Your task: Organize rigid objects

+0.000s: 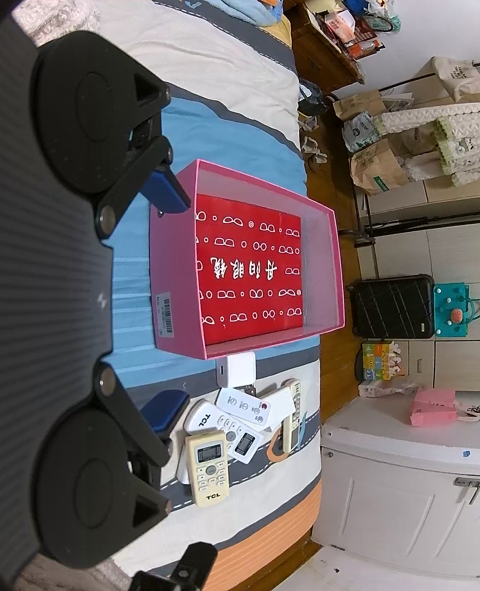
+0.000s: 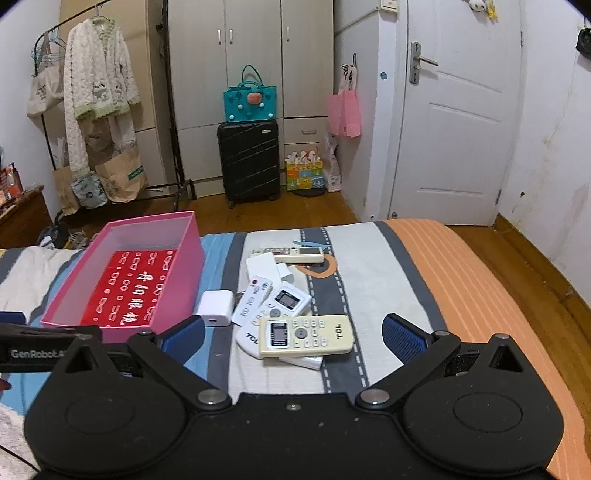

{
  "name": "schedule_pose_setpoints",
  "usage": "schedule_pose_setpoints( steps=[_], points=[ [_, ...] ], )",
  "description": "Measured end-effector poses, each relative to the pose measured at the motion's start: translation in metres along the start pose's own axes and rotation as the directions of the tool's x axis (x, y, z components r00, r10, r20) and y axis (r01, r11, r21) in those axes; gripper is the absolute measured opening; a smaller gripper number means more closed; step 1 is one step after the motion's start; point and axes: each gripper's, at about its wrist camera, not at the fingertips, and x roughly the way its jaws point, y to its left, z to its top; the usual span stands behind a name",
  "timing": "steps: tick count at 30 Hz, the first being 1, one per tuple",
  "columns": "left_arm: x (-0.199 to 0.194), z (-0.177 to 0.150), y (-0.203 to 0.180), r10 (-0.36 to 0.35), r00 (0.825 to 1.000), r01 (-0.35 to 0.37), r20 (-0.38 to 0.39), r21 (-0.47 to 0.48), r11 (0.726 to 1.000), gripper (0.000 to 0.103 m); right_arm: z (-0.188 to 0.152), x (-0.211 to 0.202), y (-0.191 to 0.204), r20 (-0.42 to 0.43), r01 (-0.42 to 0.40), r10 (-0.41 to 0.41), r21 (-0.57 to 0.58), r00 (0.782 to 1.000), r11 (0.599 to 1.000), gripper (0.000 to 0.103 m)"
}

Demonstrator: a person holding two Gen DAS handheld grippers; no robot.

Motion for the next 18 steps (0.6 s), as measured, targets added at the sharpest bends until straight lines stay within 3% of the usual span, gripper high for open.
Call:
schedule_pose_setpoints(
  steps=[8, 18],
  points=[
    [0.002, 0.0011, 0.0026, 0.001, 1.0, -0.001, -0.008, -0.006, 1.0, 0.103, -0.0004, 0.0029, -0.0103, -0.007, 0.036, -0.036, 0.019, 0.999, 0.999, 0.103],
    [0.0021, 0.0012, 0.0027, 0.0, 1.0, 0.0, -0.008, -0.006, 1.0, 0.103, -0.0011, 0.0053, -0.0072, -0.013, 0.024, -0.024, 0.007, 1.0, 1.0, 0.103]
  ],
)
